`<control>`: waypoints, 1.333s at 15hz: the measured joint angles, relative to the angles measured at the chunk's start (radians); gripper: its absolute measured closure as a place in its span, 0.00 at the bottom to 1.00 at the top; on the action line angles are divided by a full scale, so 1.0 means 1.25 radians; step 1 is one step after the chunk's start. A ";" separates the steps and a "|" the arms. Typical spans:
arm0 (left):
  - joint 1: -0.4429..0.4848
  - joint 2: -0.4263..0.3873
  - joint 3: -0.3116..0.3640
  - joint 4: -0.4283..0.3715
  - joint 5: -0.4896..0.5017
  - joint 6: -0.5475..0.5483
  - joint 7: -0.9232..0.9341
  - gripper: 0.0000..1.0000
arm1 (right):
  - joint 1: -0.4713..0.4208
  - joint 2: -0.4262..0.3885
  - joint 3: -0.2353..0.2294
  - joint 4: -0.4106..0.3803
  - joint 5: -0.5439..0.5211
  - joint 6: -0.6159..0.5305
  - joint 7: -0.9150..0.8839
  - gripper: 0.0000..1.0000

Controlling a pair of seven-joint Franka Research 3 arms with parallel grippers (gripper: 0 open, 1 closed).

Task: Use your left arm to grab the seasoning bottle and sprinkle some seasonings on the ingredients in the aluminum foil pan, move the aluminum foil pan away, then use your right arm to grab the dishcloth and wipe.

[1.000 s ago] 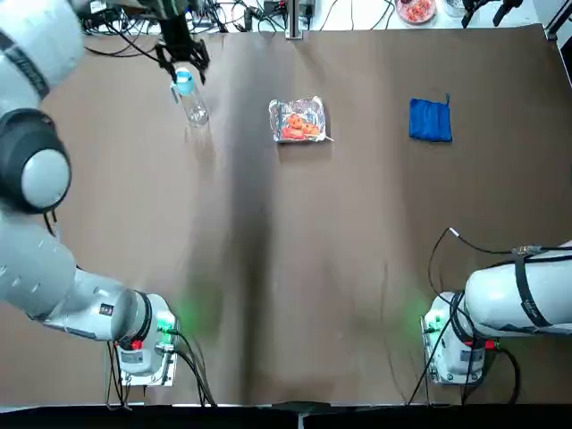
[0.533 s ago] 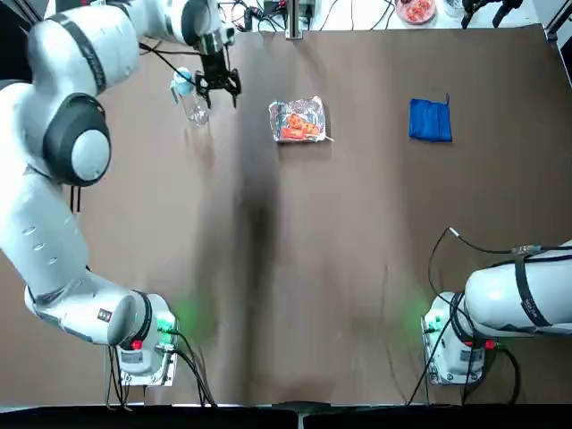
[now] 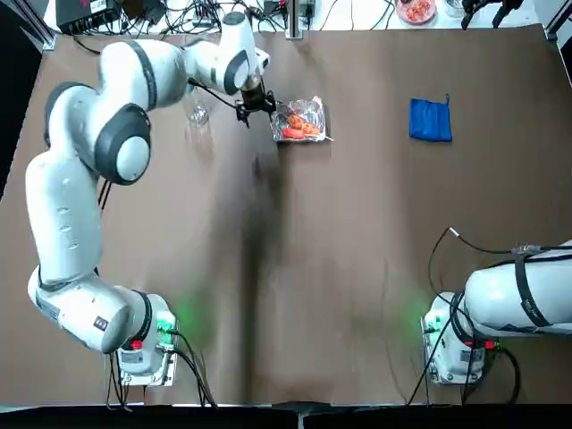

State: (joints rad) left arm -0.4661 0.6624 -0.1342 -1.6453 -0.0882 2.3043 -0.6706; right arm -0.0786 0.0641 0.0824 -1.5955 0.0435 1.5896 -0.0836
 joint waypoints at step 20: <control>-0.048 0.083 0.009 0.058 0.004 0.074 -0.021 0.99 | -0.026 0.378 -0.005 -0.032 -0.080 0.289 0.000 0.02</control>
State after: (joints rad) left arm -0.5264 0.7662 -0.1230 -1.5722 -0.0827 2.3972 -0.6973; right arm -0.1108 0.5372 0.0765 -1.6358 -0.0571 1.9509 -0.0840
